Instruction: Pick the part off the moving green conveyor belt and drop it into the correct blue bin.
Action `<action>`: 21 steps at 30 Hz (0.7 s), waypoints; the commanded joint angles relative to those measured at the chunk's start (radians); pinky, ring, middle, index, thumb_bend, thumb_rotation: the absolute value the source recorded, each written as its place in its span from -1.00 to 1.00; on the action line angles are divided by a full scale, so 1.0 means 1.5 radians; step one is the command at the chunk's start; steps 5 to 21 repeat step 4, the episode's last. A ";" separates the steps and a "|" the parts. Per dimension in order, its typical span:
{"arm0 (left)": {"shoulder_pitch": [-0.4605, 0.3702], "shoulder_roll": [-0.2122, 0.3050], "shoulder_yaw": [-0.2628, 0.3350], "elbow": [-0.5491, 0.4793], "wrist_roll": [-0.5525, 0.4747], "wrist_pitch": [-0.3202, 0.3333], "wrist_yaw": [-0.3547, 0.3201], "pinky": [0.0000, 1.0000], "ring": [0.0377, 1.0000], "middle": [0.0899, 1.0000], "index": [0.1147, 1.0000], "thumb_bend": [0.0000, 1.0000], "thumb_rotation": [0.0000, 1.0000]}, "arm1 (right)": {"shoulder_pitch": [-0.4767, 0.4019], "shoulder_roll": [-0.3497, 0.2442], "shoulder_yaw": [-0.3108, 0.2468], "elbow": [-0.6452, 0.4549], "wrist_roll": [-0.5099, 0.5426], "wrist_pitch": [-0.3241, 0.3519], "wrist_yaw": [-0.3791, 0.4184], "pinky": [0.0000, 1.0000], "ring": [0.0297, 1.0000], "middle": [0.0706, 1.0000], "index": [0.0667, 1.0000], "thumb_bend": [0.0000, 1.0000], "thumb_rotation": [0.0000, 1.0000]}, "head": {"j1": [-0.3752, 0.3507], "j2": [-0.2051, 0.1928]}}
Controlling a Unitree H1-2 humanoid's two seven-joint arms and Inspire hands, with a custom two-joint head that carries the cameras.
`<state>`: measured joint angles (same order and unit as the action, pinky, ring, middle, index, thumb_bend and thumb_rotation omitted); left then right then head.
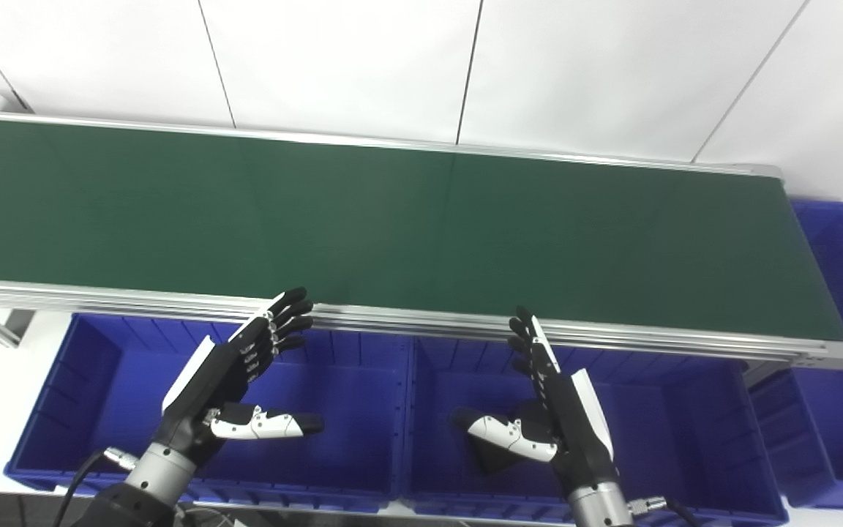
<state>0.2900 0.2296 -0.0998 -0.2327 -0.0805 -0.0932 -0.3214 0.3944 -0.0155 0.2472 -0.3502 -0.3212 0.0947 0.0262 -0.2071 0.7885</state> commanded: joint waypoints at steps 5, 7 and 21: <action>0.002 0.000 -0.001 -0.010 0.004 -0.032 0.006 0.69 0.75 0.80 0.82 0.53 -0.79 | 0.003 -0.007 0.007 -0.012 0.004 -0.049 -0.004 0.80 0.90 0.96 1.00 0.69 -0.30 | -0.001 0.000; 0.002 0.000 -0.001 -0.010 0.004 -0.032 0.006 0.69 0.75 0.80 0.82 0.53 -0.79 | 0.003 -0.007 0.007 -0.012 0.004 -0.049 -0.004 0.80 0.90 0.96 1.00 0.69 -0.30 | -0.001 0.000; 0.002 0.000 -0.001 -0.010 0.004 -0.032 0.006 0.69 0.75 0.80 0.82 0.53 -0.79 | 0.003 -0.007 0.007 -0.012 0.004 -0.049 -0.004 0.80 0.90 0.96 1.00 0.69 -0.30 | -0.001 0.000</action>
